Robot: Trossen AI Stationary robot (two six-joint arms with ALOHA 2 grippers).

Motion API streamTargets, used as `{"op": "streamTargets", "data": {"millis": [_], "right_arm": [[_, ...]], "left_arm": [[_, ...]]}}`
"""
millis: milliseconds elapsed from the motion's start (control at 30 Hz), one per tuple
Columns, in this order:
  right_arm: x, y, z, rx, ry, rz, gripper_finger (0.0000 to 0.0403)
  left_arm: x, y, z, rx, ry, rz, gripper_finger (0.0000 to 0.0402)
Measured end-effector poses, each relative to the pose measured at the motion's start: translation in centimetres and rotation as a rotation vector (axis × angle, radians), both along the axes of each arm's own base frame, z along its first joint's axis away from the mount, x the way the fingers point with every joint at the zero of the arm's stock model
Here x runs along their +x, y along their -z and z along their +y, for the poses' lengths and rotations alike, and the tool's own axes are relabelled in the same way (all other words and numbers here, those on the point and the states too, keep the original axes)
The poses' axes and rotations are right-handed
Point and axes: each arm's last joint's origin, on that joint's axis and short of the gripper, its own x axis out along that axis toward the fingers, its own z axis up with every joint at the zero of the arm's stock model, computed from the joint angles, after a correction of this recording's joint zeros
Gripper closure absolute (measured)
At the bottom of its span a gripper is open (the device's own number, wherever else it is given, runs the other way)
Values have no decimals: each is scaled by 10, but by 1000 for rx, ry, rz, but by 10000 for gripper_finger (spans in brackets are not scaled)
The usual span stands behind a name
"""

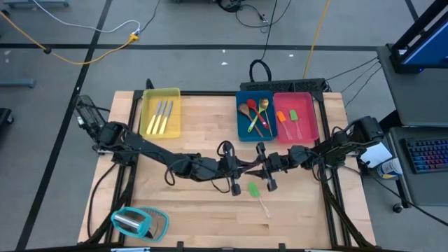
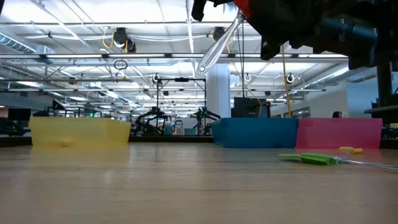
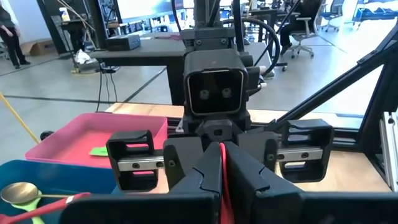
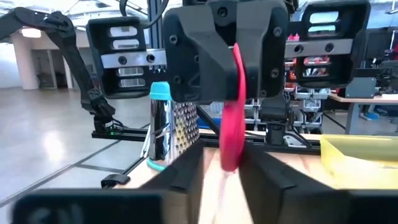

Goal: Pick & Place Kitchen Items
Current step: Put the red spatula into the pink bin

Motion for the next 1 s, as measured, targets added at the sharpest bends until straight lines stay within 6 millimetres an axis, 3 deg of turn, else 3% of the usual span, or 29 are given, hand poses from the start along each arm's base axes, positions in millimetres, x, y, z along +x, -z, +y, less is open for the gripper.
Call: {"op": "streamTargets", "data": {"millis": [100,467,767,1000], "right_arm": [[0,0,-1,0,19,2,380],[1,3,-2,-6,69,36,382],[1,3,-2,-17,79,37,383],[-5,5,-4,-4,79,69,383]], "left_arm": [[0,0,0,-3,-1,-1,390],[-1,3,1,-2,-5,35,394],[-1,6,0,-21,-11,58,315],[-2,9,1,-13,-56,81,275]]}}
